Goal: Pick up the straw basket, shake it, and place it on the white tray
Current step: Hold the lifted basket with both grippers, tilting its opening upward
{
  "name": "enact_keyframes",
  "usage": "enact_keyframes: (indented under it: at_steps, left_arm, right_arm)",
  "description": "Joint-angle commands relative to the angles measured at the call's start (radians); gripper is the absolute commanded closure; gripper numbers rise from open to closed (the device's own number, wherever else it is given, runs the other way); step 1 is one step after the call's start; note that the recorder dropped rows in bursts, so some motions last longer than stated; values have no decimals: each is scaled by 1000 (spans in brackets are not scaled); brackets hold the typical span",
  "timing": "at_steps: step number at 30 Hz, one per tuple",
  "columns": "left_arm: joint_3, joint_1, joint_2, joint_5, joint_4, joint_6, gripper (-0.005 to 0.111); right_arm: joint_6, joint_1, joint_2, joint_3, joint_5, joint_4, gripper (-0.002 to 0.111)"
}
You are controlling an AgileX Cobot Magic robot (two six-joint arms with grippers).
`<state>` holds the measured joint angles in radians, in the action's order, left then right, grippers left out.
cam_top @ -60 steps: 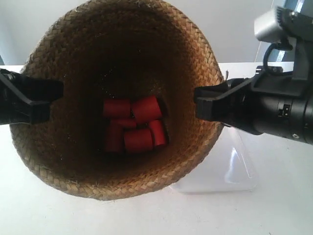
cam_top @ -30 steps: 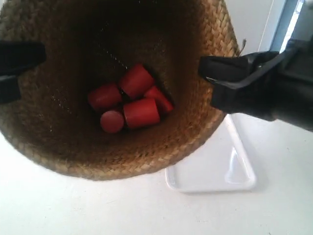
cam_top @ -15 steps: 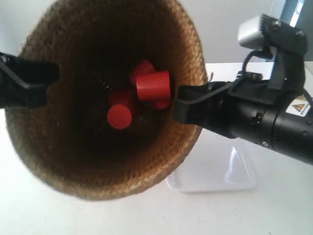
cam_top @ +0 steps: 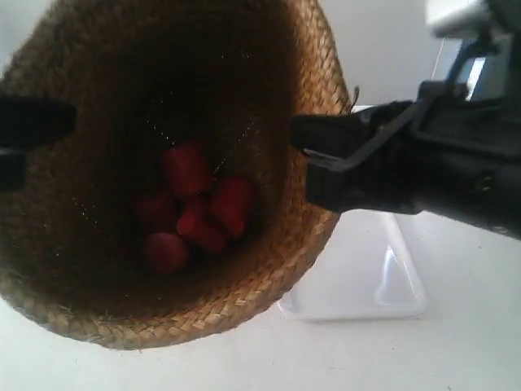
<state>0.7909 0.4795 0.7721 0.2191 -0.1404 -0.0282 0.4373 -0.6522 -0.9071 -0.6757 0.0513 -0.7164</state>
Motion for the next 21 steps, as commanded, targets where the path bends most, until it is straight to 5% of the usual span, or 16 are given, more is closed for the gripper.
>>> enact_keyframes:
  at_steps: [1,4,7,9,11,12,15,18,21]
  left_arm:
    - [-25,9,-52,-116,19,-24,107]
    - [-83,-8,34,-121,20,3,107]
    - [-7,5,-27,56,-23,28,107]
    - [-21,5,-72,-11,-8,22,107]
    - [-131,-7,11,-205,22,28,107]
    - [-128,-9,52,-180,3,46,107]
    - [-64,10,-44,-114,27,47,107]
    - [-114,-45,49,-243,76,69,107]
    - [-61,-39,16,-143,38,97,107]
  right_arm:
    - [110,-6,48,31,-133,61,108]
    - [115,30,-57,113,-240,-17,108]
    - [56,28,6,43,40,-127,108]
    - [74,21,68,36,58,-92,108]
    - [121,40,17,134,-186,2,108]
    - [123,57,-25,144,-242,-78,108]
    - [133,53,80,41,55,-117,108]
    - [138,102,-22,131,-163,-67,108]
    - [133,154,-72,46,186,-167,108]
